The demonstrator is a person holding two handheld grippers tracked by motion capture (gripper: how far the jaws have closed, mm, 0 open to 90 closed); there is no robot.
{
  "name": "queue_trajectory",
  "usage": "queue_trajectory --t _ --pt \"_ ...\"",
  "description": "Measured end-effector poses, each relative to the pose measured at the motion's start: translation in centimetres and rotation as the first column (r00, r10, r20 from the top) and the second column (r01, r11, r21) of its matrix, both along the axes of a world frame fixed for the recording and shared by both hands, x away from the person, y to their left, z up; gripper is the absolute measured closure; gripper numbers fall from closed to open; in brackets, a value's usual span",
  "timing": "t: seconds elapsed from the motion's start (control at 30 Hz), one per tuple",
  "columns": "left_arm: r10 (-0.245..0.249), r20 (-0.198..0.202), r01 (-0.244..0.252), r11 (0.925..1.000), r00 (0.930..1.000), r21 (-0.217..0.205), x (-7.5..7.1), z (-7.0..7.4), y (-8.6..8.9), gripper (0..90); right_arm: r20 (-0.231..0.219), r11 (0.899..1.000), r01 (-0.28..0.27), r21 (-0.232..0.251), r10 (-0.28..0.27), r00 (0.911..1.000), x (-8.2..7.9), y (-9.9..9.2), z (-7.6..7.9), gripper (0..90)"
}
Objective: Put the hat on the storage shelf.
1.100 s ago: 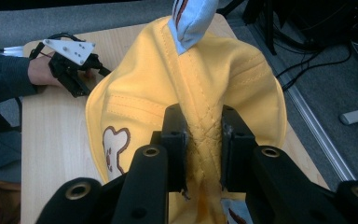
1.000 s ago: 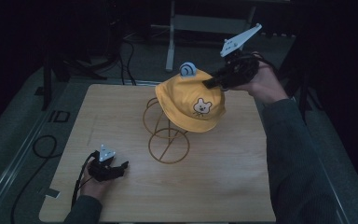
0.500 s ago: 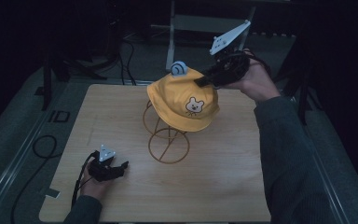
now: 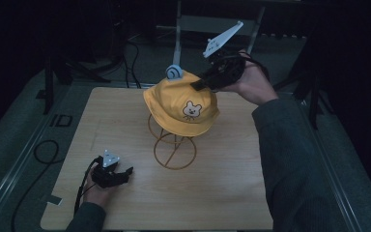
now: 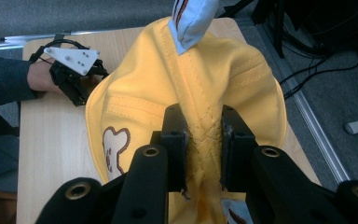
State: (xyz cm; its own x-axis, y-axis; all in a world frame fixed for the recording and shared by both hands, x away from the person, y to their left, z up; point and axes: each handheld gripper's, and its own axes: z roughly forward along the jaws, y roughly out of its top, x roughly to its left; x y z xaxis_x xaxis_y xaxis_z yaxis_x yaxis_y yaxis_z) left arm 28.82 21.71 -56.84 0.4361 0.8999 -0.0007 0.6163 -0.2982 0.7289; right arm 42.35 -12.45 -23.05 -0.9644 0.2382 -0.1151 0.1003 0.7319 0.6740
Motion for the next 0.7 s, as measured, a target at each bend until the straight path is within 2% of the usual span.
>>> queue_trajectory --t 0.33,0.57,0.7 --pt "0.0 0.002 0.0 1.0 1.0 0.001 0.0 0.0 0.0 31.8 -0.008 0.999 -0.024 -0.025 0.023 0.9997 0.2 2.6 -1.2 74.7" --pt "-0.002 0.0 0.002 1.0 1.0 0.0 0.0 0.0 0.0 31.7 -0.02 0.998 -0.038 -0.051 0.037 0.9991 0.4 4.8 -2.7 74.3" --pt "-0.002 0.0 0.002 1.0 1.0 0.0 0.0 0.0 0.0 31.7 -0.021 0.998 -0.044 -0.055 0.042 0.9989 0.5 5.4 -3.1 74.1"
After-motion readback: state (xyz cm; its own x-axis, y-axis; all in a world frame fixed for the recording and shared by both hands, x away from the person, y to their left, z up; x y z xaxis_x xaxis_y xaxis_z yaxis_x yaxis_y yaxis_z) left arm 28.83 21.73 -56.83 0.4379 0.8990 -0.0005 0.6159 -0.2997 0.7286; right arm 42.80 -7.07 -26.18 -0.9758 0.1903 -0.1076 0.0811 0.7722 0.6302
